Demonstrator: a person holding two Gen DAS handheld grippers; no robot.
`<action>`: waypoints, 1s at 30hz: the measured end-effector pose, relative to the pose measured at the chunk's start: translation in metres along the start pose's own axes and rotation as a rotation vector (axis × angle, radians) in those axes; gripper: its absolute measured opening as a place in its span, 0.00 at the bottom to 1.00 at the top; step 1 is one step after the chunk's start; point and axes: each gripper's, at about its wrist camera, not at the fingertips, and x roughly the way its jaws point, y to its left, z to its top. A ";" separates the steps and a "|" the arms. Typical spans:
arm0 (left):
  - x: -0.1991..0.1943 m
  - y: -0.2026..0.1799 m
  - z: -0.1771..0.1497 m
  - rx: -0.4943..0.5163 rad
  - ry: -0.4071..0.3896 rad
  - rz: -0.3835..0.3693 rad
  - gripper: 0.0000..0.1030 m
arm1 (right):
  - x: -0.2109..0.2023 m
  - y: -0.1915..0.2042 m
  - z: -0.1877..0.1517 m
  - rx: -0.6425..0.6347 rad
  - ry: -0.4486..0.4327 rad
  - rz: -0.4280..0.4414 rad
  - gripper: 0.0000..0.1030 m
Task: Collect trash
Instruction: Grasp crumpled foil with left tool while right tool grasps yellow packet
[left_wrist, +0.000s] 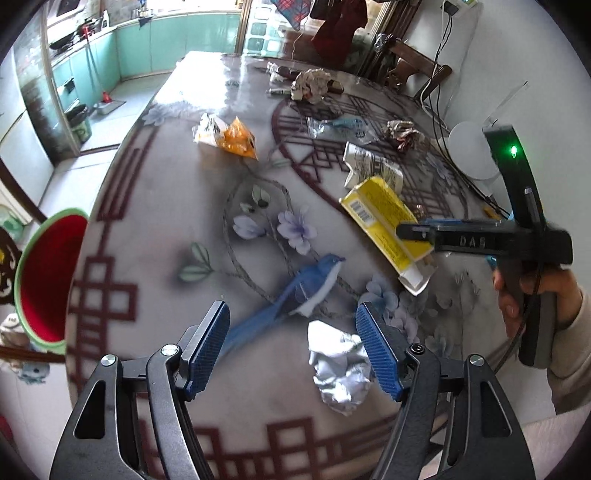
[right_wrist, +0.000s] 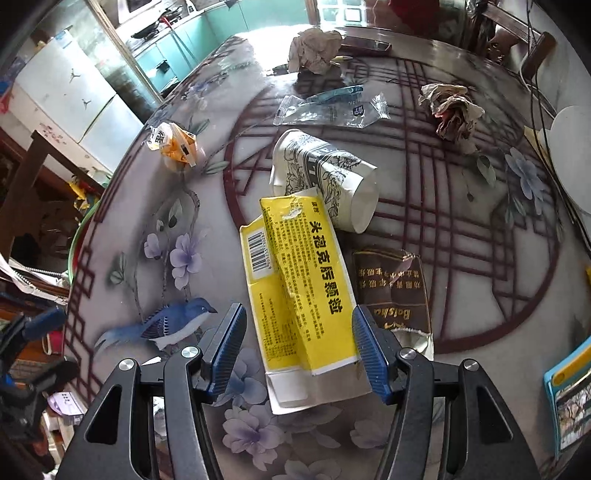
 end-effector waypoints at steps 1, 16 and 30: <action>0.001 -0.001 -0.002 -0.002 0.007 -0.004 0.68 | 0.001 -0.001 0.001 0.001 0.000 0.004 0.57; 0.054 -0.038 -0.030 0.032 0.186 -0.064 0.47 | 0.003 -0.014 0.000 -0.002 0.027 0.034 0.57; 0.024 0.033 0.008 -0.147 0.034 0.106 0.43 | 0.015 -0.004 0.001 0.043 0.061 0.103 0.38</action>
